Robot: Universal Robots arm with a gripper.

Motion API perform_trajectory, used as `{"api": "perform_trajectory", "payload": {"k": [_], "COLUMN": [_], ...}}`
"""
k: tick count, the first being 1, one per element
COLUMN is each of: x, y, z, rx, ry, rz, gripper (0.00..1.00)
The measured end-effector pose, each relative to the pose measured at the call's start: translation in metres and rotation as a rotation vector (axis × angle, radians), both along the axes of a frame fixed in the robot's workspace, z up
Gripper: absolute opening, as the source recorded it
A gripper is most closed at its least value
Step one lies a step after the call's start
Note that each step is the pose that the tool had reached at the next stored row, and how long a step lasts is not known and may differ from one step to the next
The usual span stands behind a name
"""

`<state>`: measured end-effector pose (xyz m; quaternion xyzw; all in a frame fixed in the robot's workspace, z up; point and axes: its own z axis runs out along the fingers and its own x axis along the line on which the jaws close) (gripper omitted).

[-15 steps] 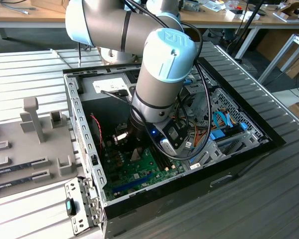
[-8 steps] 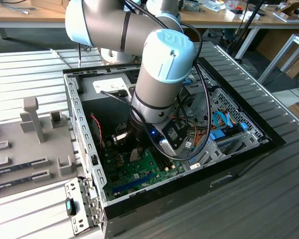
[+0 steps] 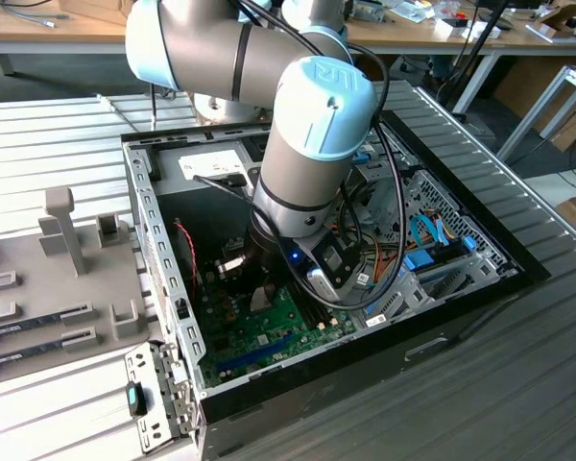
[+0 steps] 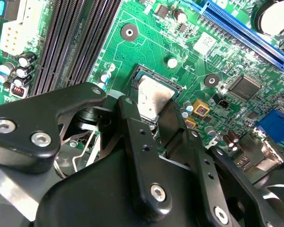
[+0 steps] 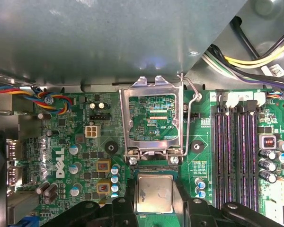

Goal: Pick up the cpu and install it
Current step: 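Place the cpu into insertion slot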

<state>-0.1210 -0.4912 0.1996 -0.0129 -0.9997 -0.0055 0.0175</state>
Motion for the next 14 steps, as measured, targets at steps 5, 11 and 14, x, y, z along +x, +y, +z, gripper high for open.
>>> {"api": "perform_trajectory", "payload": {"k": [5, 11, 14], "x": [0.0000, -0.0006, -0.0008], "y": [0.0000, 0.0001, 0.0000], "z": [-0.0001, 0.0054, 0.0070], "rx": [0.0001, 0.0012, 0.0010], "ry": [0.0000, -0.0019, -0.0016], "rz": [0.000, 0.000, 0.003], "gripper": [0.38, 0.38, 0.38]}}
